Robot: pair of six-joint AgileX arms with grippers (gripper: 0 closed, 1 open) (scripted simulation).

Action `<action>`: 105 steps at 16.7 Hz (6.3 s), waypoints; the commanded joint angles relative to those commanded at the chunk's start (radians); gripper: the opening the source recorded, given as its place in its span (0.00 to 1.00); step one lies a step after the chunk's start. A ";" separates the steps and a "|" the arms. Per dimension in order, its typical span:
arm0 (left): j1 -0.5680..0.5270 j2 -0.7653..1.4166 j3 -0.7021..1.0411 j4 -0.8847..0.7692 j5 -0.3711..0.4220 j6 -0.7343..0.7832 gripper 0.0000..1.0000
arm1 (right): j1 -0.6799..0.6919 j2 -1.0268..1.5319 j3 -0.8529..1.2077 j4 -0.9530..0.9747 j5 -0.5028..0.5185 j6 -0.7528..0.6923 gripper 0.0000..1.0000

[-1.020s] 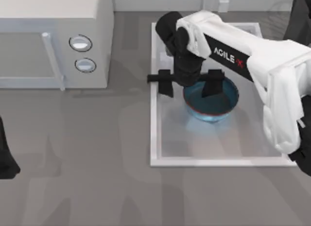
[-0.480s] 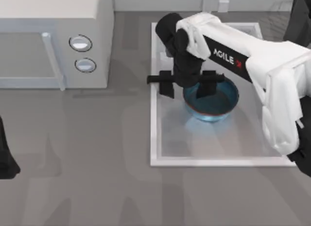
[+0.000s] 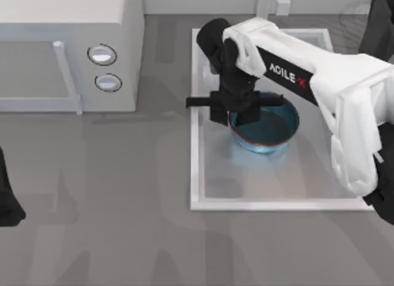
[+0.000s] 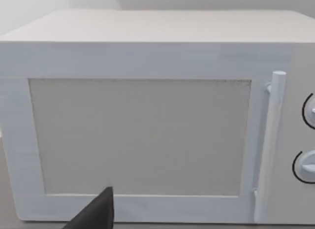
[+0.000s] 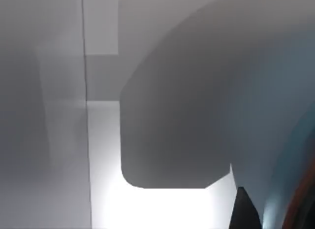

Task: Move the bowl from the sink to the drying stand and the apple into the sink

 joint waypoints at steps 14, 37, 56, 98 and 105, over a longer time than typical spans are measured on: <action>0.000 0.000 0.000 0.000 0.000 0.000 1.00 | 0.073 -0.167 -0.097 -0.078 0.010 0.067 0.00; 0.000 0.000 0.000 0.000 0.000 0.000 1.00 | 0.451 -1.124 -0.627 -0.501 0.049 0.451 0.00; 0.000 0.000 0.000 0.000 0.000 0.000 1.00 | -0.776 -1.418 -1.136 0.875 -0.428 -0.374 0.00; 0.000 0.000 0.000 0.000 0.000 0.000 1.00 | -0.810 -1.065 -1.528 1.866 -0.389 -0.504 0.75; 0.000 0.000 0.000 0.000 0.000 0.000 1.00 | -0.810 -1.065 -1.528 1.866 -0.389 -0.504 1.00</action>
